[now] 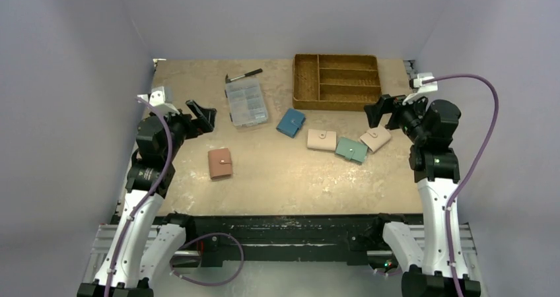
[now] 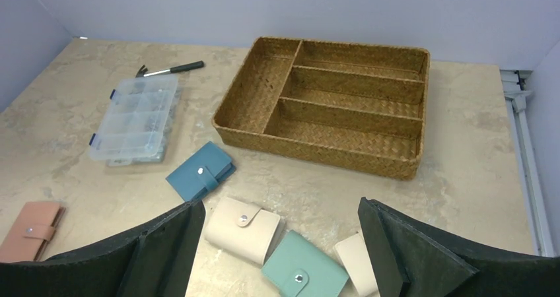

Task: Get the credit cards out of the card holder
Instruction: Move the card holder to the center of the board.

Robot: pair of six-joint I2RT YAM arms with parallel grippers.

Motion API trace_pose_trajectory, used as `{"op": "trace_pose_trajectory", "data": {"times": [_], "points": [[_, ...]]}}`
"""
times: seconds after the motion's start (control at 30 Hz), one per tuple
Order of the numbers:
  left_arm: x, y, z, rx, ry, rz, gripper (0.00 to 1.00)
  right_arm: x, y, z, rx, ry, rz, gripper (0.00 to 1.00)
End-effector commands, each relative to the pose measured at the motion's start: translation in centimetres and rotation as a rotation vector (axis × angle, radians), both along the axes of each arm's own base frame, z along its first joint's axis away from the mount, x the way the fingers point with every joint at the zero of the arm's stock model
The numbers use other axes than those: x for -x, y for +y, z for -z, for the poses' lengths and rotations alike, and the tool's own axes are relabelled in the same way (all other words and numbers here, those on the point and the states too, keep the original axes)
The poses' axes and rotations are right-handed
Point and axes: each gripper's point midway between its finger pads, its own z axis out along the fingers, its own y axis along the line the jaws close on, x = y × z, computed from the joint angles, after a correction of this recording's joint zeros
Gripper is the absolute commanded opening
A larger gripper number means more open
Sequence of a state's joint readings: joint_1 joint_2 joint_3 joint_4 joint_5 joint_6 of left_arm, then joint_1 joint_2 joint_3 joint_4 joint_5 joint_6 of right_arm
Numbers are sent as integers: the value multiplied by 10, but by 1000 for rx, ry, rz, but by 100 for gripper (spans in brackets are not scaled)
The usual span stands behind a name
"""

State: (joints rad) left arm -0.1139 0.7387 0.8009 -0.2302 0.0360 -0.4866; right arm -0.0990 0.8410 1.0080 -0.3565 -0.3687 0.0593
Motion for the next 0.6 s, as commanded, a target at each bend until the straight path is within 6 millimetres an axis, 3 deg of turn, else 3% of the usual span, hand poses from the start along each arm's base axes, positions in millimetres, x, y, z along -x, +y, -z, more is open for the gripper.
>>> {"op": "trace_pose_trajectory", "data": {"times": [0.0, 0.27, 0.4, 0.57], "points": [[14, -26, 5, 120, 31, 118, 99, 8, 1, -1, -53, 3, -15, 99], [17, -64, 34, 204, 197, 316, 99, 6, -4, 13, -58, 8, 8, 99], [21, -75, 39, 236, 202, 382, 99, 7, 2, 18, -41, 3, -38, 99], [28, -87, 46, 250, 218, 440, 99, 11, 25, 40, 102, -35, -272, 99]]}}
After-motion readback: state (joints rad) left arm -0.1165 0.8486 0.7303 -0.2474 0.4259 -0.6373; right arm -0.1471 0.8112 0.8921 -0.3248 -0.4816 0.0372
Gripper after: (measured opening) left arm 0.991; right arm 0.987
